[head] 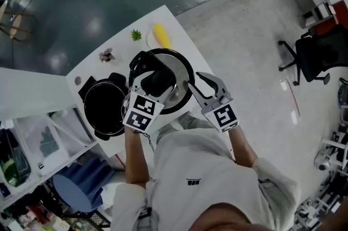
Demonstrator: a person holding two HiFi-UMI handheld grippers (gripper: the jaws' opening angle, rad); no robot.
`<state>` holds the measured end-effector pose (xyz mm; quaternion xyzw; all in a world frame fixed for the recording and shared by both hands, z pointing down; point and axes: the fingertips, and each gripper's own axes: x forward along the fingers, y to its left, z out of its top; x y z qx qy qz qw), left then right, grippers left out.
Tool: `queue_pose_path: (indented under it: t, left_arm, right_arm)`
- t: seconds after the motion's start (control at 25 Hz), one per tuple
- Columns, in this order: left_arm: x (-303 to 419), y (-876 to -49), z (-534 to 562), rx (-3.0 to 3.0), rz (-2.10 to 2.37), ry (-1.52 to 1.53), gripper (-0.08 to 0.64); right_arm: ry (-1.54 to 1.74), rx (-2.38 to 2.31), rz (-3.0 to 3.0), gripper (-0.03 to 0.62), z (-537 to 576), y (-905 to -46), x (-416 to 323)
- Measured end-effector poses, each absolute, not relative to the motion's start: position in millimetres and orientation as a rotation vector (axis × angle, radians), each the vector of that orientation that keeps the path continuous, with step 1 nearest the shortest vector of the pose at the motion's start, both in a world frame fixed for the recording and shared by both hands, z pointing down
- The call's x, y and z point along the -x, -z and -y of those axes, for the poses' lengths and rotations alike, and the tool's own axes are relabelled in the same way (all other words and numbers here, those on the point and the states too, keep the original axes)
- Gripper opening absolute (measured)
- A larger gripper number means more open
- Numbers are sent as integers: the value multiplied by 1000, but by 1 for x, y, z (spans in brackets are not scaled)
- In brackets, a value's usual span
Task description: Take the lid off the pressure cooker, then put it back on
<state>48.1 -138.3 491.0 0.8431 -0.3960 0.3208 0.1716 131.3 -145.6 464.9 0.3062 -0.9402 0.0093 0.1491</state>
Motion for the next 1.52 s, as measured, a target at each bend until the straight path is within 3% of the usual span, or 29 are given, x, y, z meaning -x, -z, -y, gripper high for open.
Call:
queue_pose_path:
  t: [1.52]
  left_arm:
    - [-93,-681,150,-2186,1277,-893,287]
  right_arm:
    - [-239,-827,2454,141,152,-649,-173]
